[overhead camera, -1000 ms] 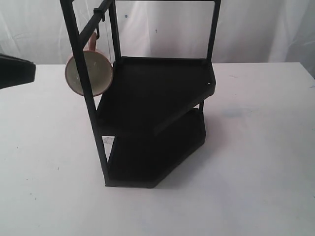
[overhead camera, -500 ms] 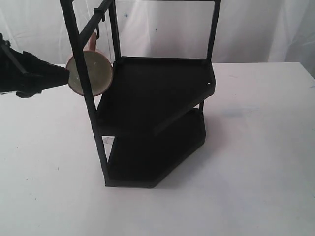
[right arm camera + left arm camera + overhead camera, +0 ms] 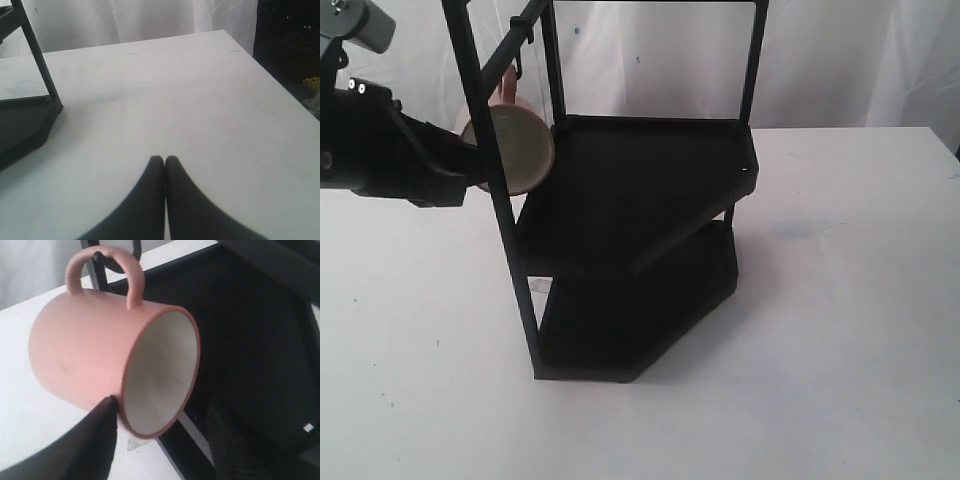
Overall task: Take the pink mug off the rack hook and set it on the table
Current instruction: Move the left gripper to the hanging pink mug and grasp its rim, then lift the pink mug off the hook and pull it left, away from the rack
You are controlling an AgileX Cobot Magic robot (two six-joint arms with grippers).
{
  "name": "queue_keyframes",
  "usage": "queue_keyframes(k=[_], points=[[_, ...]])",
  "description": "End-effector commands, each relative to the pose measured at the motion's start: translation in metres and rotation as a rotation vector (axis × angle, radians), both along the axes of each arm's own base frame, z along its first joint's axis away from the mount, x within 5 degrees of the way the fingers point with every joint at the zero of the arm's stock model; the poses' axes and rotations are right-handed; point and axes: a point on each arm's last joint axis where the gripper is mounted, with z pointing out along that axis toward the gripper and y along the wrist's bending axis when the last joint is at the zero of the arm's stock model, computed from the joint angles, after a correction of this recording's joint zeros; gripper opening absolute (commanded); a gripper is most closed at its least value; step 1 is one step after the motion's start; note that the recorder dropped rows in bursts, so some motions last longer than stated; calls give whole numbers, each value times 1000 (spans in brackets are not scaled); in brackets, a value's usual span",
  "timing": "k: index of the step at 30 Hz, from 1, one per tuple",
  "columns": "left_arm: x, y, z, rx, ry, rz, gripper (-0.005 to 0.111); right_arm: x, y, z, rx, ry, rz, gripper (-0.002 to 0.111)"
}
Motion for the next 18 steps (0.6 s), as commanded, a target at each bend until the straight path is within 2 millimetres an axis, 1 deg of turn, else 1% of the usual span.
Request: queue_keyframes(k=[1, 5, 9, 14, 18], points=[[7, 2, -1, 16, -44, 51, 54, 0, 0, 0, -6, -9, 5, 0], [11, 4, -1, 22, -61, 81, 49, 0, 0, 0, -6, -9, 5, 0], [11, 4, -1, 24, -65, 83, 47, 0, 0, 0, -6, -9, 5, 0], [11, 4, -1, 24, -65, 83, 37, 0, 0, 0, -6, -9, 5, 0], [10, 4, -2, 26, -56, 74, 37, 0, 0, 0, -6, -9, 5, 0]])
